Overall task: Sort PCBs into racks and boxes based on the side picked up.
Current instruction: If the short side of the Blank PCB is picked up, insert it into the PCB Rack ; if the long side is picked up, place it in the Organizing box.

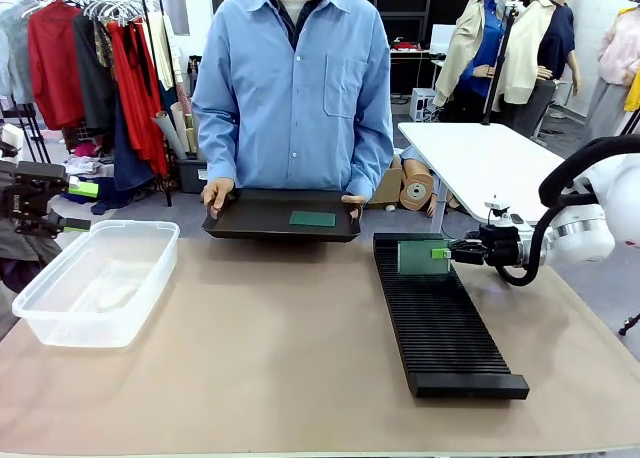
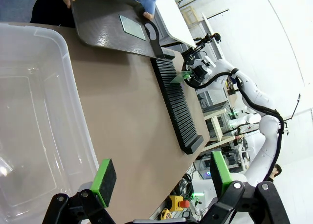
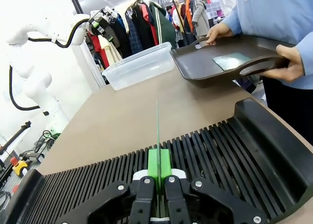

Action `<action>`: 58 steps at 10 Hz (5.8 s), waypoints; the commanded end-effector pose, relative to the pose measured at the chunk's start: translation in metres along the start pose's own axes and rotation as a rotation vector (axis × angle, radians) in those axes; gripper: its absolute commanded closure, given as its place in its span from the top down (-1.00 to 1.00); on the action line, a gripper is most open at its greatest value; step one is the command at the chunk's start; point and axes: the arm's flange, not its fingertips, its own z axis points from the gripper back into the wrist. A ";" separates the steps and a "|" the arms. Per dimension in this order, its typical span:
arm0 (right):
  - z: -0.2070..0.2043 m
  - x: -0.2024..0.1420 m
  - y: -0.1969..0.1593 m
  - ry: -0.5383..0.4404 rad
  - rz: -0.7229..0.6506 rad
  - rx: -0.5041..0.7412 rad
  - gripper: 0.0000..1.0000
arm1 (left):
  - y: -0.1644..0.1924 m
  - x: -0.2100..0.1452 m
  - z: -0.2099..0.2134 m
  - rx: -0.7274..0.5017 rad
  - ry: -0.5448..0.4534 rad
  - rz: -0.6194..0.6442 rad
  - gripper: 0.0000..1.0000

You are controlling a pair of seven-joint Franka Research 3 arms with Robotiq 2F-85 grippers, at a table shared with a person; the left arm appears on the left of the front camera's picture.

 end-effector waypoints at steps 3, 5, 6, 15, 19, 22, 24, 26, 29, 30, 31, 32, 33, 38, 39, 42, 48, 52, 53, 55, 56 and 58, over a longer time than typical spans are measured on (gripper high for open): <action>0.002 0.003 -0.009 0.002 0.021 0.022 -1.00 | -0.002 -0.001 0.001 -0.005 0.001 -0.004 1.00; 0.000 0.002 -0.012 0.012 0.013 0.024 -1.00 | -0.002 -0.001 0.001 -0.005 0.001 -0.004 1.00; 0.000 0.003 -0.013 0.012 0.013 0.026 -1.00 | -0.002 -0.001 0.001 -0.005 0.001 -0.004 1.00; 0.000 0.003 -0.026 -0.002 0.002 0.007 -1.00 | -0.002 -0.001 0.001 -0.005 0.001 -0.004 1.00; 0.000 0.003 -0.032 -0.012 -0.004 0.003 -1.00 | -0.002 -0.001 0.001 -0.005 0.001 -0.004 1.00; 0.000 0.004 -0.035 -0.002 -0.006 -0.002 -1.00 | -0.002 -0.001 0.001 -0.005 0.001 -0.004 1.00; -0.002 0.004 -0.038 0.018 -0.012 0.001 -1.00 | -0.002 -0.001 0.001 -0.005 0.001 -0.004 1.00; -0.004 0.005 -0.041 0.043 -0.013 0.018 -1.00 | -0.002 -0.001 0.001 -0.005 0.001 -0.004 1.00; -0.007 0.007 -0.044 0.087 -0.018 0.028 -1.00 | -0.002 -0.001 0.001 -0.005 0.001 -0.004 1.00; -0.007 0.008 -0.045 0.091 -0.018 0.030 -1.00 | -0.002 -0.001 0.001 -0.005 0.001 -0.004 1.00; -0.007 0.008 -0.046 0.098 -0.017 0.036 -1.00 | -0.002 -0.001 0.001 -0.005 0.001 -0.004 1.00; -0.007 0.006 -0.047 0.103 -0.016 0.041 -1.00 | -0.002 -0.001 0.001 -0.005 0.001 -0.004 1.00; -0.006 0.004 -0.049 0.099 -0.012 0.044 -1.00 | -0.002 -0.001 0.001 -0.005 0.001 -0.004 1.00; -0.001 -0.009 -0.055 0.074 0.008 0.033 -1.00 | -0.002 -0.001 0.001 -0.005 0.001 -0.004 1.00; 0.000 -0.010 -0.053 0.071 0.016 0.030 -1.00 | -0.002 -0.001 0.001 -0.005 0.001 -0.004 1.00; -0.001 -0.012 -0.041 0.080 0.021 0.025 -1.00 | -0.002 -0.001 0.001 -0.005 0.001 -0.004 1.00; -0.008 -0.012 -0.025 0.127 0.056 -0.052 -1.00 | -0.002 -0.001 0.001 -0.005 0.001 -0.004 1.00; -0.008 -0.015 -0.011 0.104 0.086 -0.081 -1.00 | -0.002 -0.001 0.001 -0.005 0.001 -0.004 1.00; -0.007 -0.016 -0.010 0.092 0.077 -0.087 -1.00 | -0.002 -0.001 0.001 -0.005 0.001 -0.004 1.00; -0.005 -0.014 -0.011 0.080 0.078 -0.096 -1.00 | -0.002 -0.001 0.001 -0.005 0.001 -0.004 1.00; -0.005 -0.013 -0.012 0.079 0.076 -0.093 -1.00 | -0.002 -0.001 0.001 -0.005 0.001 -0.004 1.00; -0.005 -0.011 -0.013 0.073 0.064 -0.082 -0.87 | -0.002 -0.001 0.001 -0.005 0.001 -0.004 1.00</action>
